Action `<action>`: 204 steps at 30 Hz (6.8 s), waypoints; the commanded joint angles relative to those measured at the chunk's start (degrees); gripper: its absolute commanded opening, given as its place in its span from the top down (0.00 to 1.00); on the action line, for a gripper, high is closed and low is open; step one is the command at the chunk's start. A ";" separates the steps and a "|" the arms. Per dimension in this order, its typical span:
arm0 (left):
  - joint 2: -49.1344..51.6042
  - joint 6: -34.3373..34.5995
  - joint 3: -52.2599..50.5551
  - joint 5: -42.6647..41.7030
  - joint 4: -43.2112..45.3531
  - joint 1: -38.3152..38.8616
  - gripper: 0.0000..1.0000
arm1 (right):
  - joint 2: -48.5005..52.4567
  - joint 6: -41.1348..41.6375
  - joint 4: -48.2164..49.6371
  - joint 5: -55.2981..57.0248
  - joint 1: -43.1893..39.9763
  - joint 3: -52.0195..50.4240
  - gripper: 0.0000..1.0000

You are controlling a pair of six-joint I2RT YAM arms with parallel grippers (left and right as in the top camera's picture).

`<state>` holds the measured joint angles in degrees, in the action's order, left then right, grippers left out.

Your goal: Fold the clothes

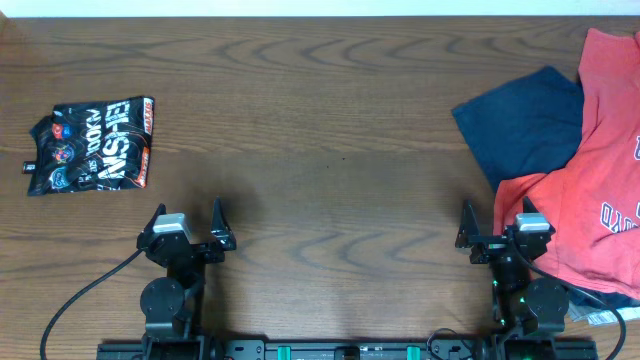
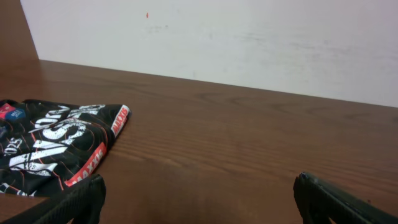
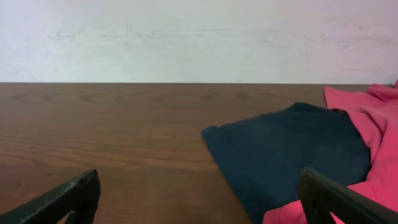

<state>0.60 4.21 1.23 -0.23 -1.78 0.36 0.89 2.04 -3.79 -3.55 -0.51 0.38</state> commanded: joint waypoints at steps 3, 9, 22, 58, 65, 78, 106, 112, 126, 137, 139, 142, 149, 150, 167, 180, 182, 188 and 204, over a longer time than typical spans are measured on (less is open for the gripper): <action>0.02 -0.76 -0.98 0.72 -2.40 -0.31 0.02 | -0.11 -0.85 -0.26 0.33 0.70 -0.07 0.01; 0.02 -0.74 -0.98 0.72 -2.40 -0.31 0.02 | -0.13 -0.85 -0.26 0.33 0.70 -0.07 0.01; 0.02 -0.74 -0.98 0.72 -2.40 -0.31 0.02 | -0.11 -0.85 -0.26 0.35 0.70 -0.07 0.01; 0.44 -0.76 -0.98 0.72 -2.40 -0.31 0.02 | -0.13 -0.85 -0.26 0.33 0.70 -0.07 0.01; 0.44 -0.76 -0.98 0.72 -2.40 -0.31 0.02 | -0.11 -0.85 -0.26 0.35 0.70 -0.07 0.01; 0.44 0.07 -0.96 0.66 -1.99 -0.31 0.02 | 0.15 6.12 0.11 -0.74 0.70 0.11 0.01; 52.48 2.05 43.85 -6.01 -36.79 -0.31 0.02 | 69.77 9.27 -32.39 13.79 -9.51 47.08 0.01; 58.69 2.08 43.85 -6.80 -36.76 -0.31 0.02 | 79.23 22.21 -31.47 19.45 -14.80 47.08 0.06; 61.09 2.05 43.85 -6.86 -36.30 -0.31 0.02 | 85.26 22.08 -27.47 17.09 -17.09 47.43 0.99; 61.09 2.08 43.85 -6.86 -36.35 -0.28 0.02 | 73.35 10.01 -39.45 2.93 -16.61 64.17 0.99; 61.09 2.05 43.85 -6.86 -36.35 -0.31 0.02 | 72.30 8.52 -42.21 1.49 -15.96 65.20 0.99; 61.09 2.05 43.85 -6.86 -36.35 -0.31 0.02 | 71.89 5.79 -45.27 -0.92 -14.82 65.18 0.99; 61.09 2.05 43.85 -6.86 -36.35 -0.31 0.02 | 70.64 -4.44 -38.01 -29.68 -13.66 66.97 0.99; 61.09 2.05 43.85 -6.86 -36.35 -0.28 0.02 | 70.25 -3.50 -35.65 -33.92 -13.64 67.45 0.99; 61.09 2.08 43.85 -6.86 -35.01 -0.28 0.02 | 79.12 5.20 -25.44 -25.81 25.42 65.33 0.94; 61.09 2.08 43.85 -7.91 -35.30 -0.28 0.02 | 86.36 19.91 -29.53 11.91 30.49 65.33 0.49; 61.09 2.10 43.85 -8.37 -35.28 -0.28 0.02 | 87.03 19.98 -36.11 13.44 28.63 65.24 0.42; 61.09 2.10 43.85 -8.37 -35.28 -0.28 0.02 | 90.84 20.24 -45.18 16.65 23.63 60.04 0.22; 61.09 2.08 43.85 -8.35 -35.28 -0.28 0.02 | 93.59 21.86 -25.20 13.22 14.38 41.75 0.19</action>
<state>61.65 6.00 43.88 -8.60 -37.06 0.36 93.14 27.68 -31.22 15.07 14.33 45.39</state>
